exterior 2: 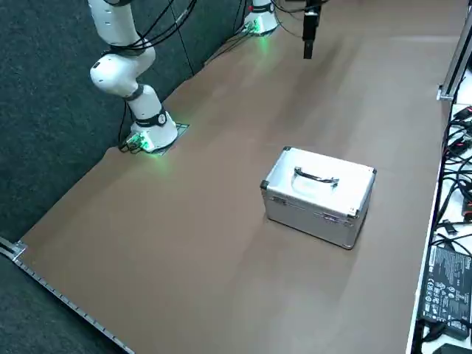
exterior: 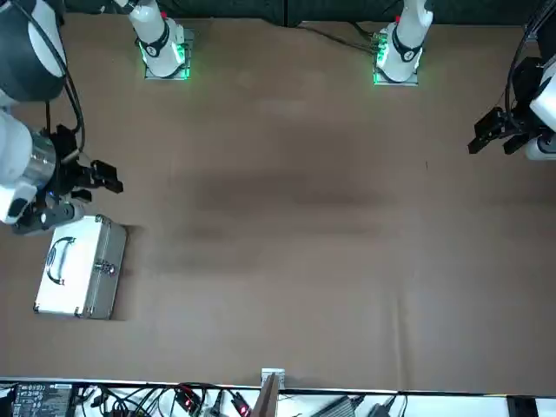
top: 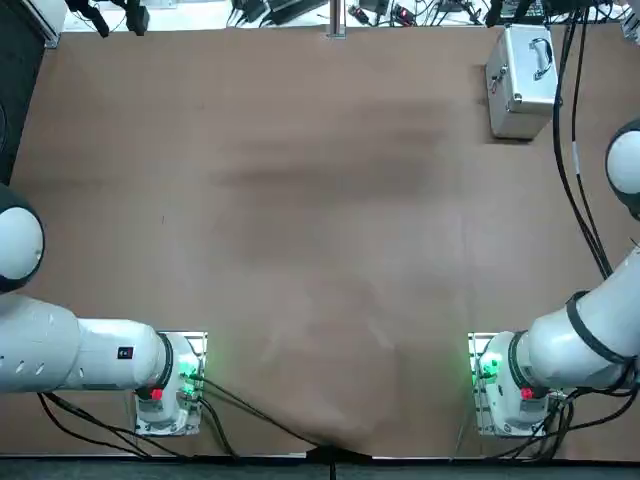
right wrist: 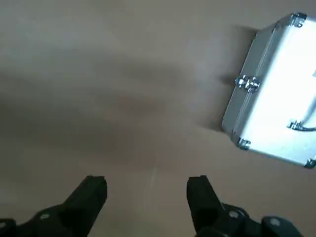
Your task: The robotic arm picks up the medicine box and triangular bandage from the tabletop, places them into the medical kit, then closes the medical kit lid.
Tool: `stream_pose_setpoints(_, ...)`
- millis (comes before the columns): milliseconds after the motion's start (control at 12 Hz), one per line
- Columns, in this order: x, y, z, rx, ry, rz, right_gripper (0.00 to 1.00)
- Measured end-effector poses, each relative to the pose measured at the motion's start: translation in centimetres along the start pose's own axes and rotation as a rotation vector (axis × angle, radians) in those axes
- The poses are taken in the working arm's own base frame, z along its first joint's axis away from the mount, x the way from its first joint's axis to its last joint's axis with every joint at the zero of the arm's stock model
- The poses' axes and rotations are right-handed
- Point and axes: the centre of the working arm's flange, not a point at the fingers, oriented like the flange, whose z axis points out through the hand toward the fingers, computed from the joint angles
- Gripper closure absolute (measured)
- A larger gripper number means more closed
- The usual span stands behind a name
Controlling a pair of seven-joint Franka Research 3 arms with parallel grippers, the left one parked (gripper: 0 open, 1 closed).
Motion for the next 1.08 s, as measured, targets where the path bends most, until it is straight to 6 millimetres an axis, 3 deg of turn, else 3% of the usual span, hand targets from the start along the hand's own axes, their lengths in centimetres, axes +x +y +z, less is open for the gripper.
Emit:
stream_pose_setpoints(333,-3.8,0.0,-2.1,-0.012,0.024,0.021,0.0)
stream_pose_setpoints(500,-6.2,1.1,-2.8,-0.026,0.043,0.054,0.0)
stream_pose_setpoints(583,-8.8,2.7,-3.5,-0.037,0.059,0.096,0.0)
stream_pose_setpoints(667,-10.0,3.3,-3.9,-0.038,0.068,0.114,0.0)
stream_pose_setpoints(833,-11.6,4.1,-4.6,-0.026,0.085,0.142,0.0)
stream_pose_setpoints(1083,-12.5,4.8,-5.0,-0.018,0.096,0.162,0.0)
